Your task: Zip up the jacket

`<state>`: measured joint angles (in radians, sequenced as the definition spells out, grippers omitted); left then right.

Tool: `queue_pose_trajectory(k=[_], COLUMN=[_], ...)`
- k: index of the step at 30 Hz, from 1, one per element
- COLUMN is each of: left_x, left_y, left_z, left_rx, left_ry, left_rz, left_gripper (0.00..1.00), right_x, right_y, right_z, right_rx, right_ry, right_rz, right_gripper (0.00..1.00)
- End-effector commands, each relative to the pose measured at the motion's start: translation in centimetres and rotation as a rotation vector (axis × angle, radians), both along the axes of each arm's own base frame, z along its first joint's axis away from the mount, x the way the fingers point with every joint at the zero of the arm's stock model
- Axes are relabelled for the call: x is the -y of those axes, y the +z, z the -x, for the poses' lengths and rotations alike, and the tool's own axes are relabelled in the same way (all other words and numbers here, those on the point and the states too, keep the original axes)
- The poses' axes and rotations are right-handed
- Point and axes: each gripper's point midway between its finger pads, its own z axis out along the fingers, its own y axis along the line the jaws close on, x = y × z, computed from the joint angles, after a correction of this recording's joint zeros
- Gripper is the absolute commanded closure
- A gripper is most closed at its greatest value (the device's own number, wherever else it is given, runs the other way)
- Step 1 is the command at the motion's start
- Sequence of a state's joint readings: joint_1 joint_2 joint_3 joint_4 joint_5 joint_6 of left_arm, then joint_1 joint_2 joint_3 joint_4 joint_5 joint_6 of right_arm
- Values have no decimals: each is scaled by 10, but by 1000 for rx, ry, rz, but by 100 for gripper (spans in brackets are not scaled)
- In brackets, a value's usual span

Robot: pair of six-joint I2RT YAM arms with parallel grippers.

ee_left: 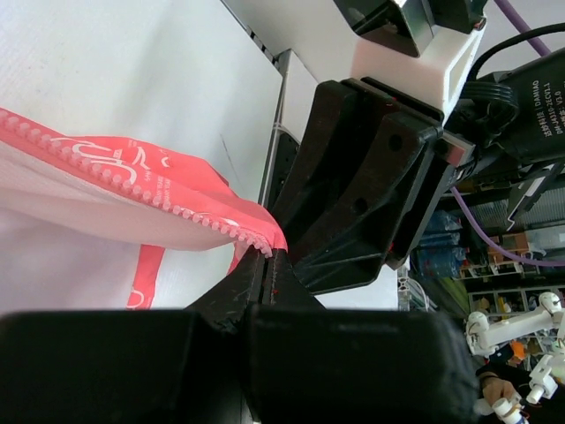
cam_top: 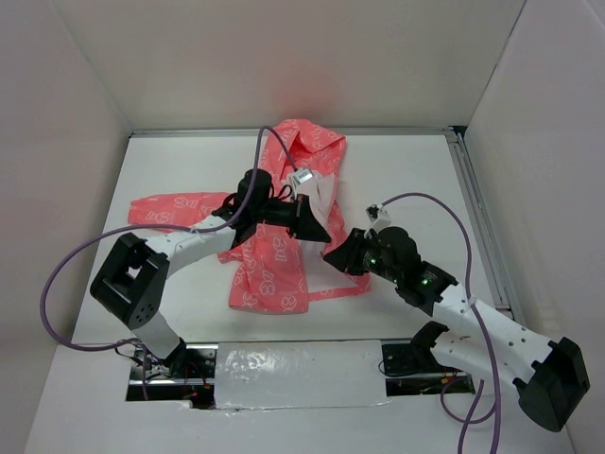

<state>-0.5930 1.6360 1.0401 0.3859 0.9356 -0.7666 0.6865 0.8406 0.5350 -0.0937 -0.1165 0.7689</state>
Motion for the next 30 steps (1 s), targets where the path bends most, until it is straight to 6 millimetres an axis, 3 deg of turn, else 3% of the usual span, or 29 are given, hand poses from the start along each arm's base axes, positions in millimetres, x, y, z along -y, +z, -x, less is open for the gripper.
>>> queue_pose_trajectory(k=[1,6,10,11,14,16,19,20,30], left_x=[3,9,8,8,9,10,11,11,11], left_y=[24,21,22,22,23,21,20,21,18], left_z=[9,13,18,19,18,16,11,10,5], left_rx=[74,56,42,39,40,39,40,45,49], left_ry=[-28,-24,-34,-36,-25,-14,5,11,15], left_rz=[49,34,38,40,36,28,19,19,5], left_gripper=[100,100,100,100,100,100,100,100,100], right_x=[3,-4,-4,-4,-3,-3,-3,-3,1], right_y=[22,33,31,33,33,33,32,32,32], right_z=[-8,-7,-9,-9,-8,-7,-2,1,7], right_rx=[49,84,82,94,98,96,90,86,92], right_ry=[-38,-8,-22,-24,-26,-18,-6,2,13], right_rz=[-21,-60,-62,-67,-71,-74,-72,-74,-71], right_gripper=[72,63,62,63,81,84,77,70,70])
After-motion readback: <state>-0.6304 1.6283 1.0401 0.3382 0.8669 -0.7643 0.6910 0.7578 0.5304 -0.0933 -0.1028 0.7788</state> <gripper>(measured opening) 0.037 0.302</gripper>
